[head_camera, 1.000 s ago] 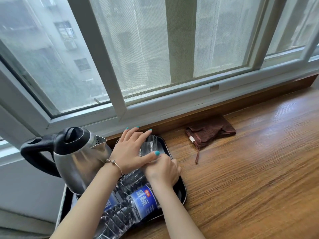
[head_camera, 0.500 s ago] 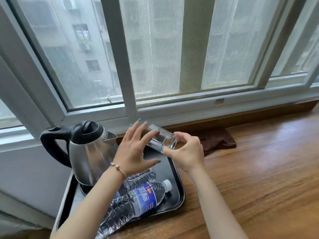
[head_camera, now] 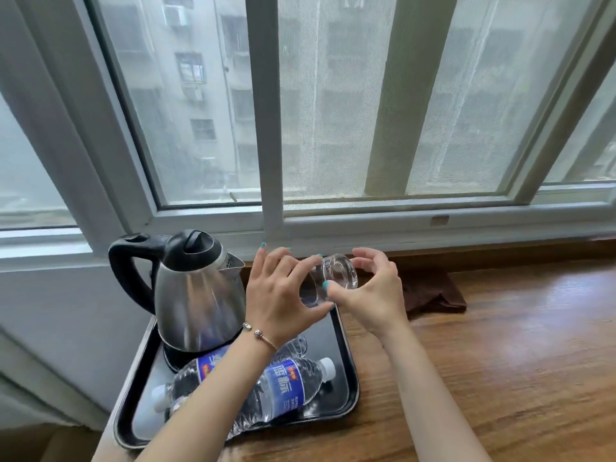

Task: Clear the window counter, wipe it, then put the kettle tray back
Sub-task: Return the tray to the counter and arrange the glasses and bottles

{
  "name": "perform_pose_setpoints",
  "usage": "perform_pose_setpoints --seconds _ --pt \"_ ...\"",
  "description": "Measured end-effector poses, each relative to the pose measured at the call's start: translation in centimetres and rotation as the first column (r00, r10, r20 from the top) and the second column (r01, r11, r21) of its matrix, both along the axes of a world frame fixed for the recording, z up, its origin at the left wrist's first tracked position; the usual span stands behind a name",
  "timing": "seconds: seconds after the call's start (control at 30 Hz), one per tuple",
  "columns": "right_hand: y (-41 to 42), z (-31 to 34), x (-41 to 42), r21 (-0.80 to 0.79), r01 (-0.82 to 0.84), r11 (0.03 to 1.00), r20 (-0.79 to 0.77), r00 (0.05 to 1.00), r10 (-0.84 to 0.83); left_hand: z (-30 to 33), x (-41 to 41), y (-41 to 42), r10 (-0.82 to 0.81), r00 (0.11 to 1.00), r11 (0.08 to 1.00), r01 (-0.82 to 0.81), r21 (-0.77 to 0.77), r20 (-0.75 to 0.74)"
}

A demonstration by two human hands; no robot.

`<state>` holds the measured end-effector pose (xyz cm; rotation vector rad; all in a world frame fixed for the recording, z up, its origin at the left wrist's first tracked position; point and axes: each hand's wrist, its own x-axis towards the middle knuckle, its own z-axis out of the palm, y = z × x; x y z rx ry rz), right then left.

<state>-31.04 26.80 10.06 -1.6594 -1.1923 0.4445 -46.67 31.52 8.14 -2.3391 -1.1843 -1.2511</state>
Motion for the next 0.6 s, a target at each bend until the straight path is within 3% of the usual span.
perform_pose_setpoints --seconds 0.33,0.6 --pt "0.7 -0.2 -1.0 0.115 -0.034 0.993 -0.048 0.998 0.040 0.2 -0.3 -0.4 0.070 0.994 0.990 -0.058 -0.129 0.089" --pt "1.1 -0.6 1.4 0.000 -0.206 0.979 0.177 0.963 0.203 -0.1 0.2 -1.0 0.078 0.973 0.962 -0.016 -0.271 0.218"
